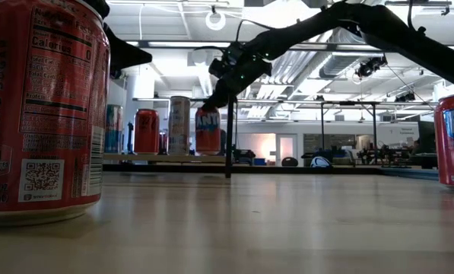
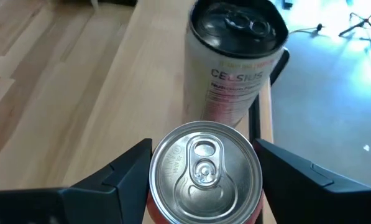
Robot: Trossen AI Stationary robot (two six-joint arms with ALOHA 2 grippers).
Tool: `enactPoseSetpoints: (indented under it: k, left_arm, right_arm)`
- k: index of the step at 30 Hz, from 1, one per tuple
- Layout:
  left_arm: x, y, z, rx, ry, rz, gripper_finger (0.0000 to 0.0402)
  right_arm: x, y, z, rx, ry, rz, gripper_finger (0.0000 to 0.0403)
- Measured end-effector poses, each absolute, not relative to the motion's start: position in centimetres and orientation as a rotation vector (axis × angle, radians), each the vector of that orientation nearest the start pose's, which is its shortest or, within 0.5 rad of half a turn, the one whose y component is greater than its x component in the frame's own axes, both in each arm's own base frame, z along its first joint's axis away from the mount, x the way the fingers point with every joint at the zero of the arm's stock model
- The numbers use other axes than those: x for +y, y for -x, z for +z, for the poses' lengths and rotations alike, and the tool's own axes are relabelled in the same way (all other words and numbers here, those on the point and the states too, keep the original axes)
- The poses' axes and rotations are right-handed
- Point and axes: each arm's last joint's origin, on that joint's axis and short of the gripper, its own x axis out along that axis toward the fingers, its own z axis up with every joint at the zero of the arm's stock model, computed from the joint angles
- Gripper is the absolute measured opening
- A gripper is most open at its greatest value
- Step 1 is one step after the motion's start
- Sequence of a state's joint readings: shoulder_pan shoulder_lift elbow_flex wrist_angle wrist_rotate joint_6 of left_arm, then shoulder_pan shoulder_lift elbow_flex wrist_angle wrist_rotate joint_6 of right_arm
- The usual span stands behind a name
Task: Place canned beverage on shelf
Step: Put the bottom red soda can on the shelf, then move the red soda can to the middle of the table
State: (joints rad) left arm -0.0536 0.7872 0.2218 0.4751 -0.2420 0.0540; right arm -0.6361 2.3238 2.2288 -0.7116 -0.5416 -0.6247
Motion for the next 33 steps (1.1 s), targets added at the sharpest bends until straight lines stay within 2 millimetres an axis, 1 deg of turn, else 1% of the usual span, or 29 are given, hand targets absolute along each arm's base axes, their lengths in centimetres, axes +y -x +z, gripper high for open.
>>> enactPoseSetpoints:
  k: [5,14,19,23,26,30,33]
  left_arm:
    - [-0.2,-16.8,20.1,0.097,-0.068,0.186,0.0000]
    - [-0.2,-16.8,20.1,0.098,-0.069,0.185,0.0000]
    - [-0.2,-16.8,20.1,0.100,-0.070,0.185,0.0000]
    - [-0.2,-16.8,20.1,0.100,-0.070,0.185,0.0000]
    - [-0.2,-16.8,20.1,0.100,-0.070,0.185,0.0000]
    - [-0.2,-16.8,20.2,0.093,-0.083,0.184,0.0000]
    - [-0.2,-16.8,20.2,0.086,-0.093,0.184,0.0000]
  right_arm:
    - [-29.4,-42.3,26.5,0.691,0.161,0.070,0.0252]
    - [-29.5,-42.3,26.7,0.697,0.135,0.015,0.0286]
    - [-29.6,-42.5,26.8,0.677,0.138,0.003,0.0290]
    - [-29.3,-42.6,27.1,0.682,0.149,-0.008,0.0291]
    - [-28.6,-42.7,28.1,0.678,0.184,-0.027,0.0291]
    - [-27.1,-42.5,30.8,0.645,0.236,-0.064,0.0290]
    - [-25.7,-42.3,32.8,0.636,0.246,-0.103,0.0278]
